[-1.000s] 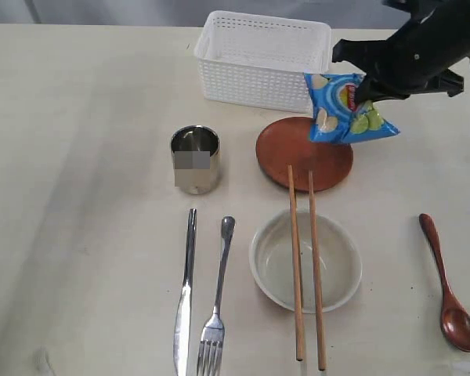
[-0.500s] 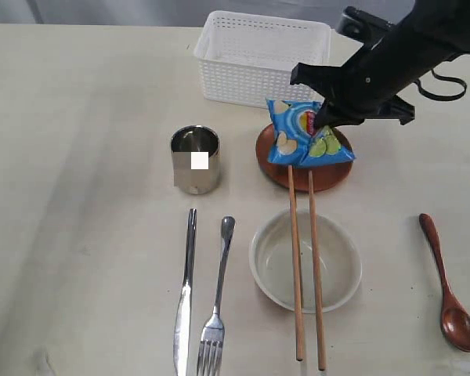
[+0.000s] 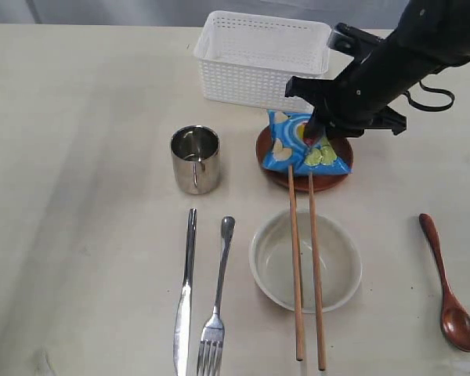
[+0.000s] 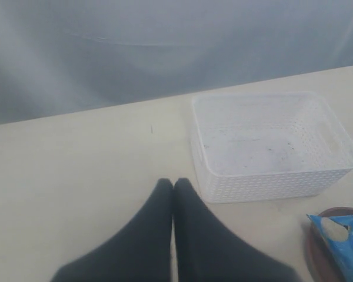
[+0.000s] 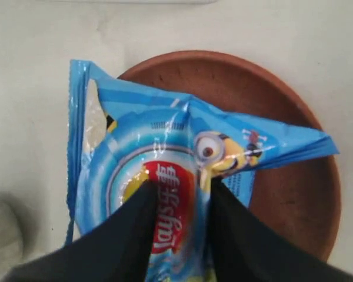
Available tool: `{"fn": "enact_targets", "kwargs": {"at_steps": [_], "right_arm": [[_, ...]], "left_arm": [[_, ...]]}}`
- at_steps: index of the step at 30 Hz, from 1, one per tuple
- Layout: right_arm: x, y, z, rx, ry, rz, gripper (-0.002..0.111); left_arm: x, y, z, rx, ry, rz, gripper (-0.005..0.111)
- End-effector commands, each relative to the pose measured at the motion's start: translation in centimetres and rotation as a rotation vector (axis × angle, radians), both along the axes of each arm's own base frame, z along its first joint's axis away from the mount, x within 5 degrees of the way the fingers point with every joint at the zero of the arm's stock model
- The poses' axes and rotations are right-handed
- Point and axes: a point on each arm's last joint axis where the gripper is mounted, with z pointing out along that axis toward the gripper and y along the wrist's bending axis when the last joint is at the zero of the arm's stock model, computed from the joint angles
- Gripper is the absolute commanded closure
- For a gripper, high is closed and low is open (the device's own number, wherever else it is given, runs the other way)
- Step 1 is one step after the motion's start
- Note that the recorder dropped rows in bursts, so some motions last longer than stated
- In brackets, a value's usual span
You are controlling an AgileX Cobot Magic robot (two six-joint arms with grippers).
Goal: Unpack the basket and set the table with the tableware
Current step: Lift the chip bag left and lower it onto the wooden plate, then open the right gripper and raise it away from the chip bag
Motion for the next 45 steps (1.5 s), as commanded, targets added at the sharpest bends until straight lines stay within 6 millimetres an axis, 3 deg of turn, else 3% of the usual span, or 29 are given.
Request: {"fn": "enact_targets", "kwargs": {"at_steps": [1,16,19,23,27,34,39,45], "right_arm": [[0.0,0.0,0.2,-0.004,-0.019,0.011,0.070],[-0.7,-0.3,3.9,0.004,-0.105,0.032,0.070],[-0.8,-0.5,4.8,-0.008,-0.132,0.045,0.076],[-0.6,-1.3,5.3,0.045,-0.127,-0.019,0.108],[0.5,-2.9,4.9,0.231,-0.112,-0.053,0.109],[1.8,-6.4,1.6,0.616,0.014,-0.023,0.109],[1.9,-7.1,-2.4,0.651,0.119,-0.009,0.109],[2.1,-7.3,-4.8,0.618,0.153,-0.055,0.109]], "left_arm": [[-0.2,0.1,0.2,0.006,-0.009,-0.002,0.107],[-0.2,0.1,0.2,0.006,-0.009,-0.002,0.107],[-0.2,0.1,0.2,0.006,-0.009,-0.002,0.107],[-0.2,0.1,0.2,0.006,-0.009,-0.002,0.107],[-0.2,0.1,0.2,0.006,-0.009,-0.002,0.107],[-0.2,0.1,0.2,0.006,-0.009,-0.002,0.107],[-0.2,0.1,0.2,0.006,-0.009,-0.002,0.107],[-0.2,0.1,0.2,0.006,-0.009,-0.002,0.107]]}}
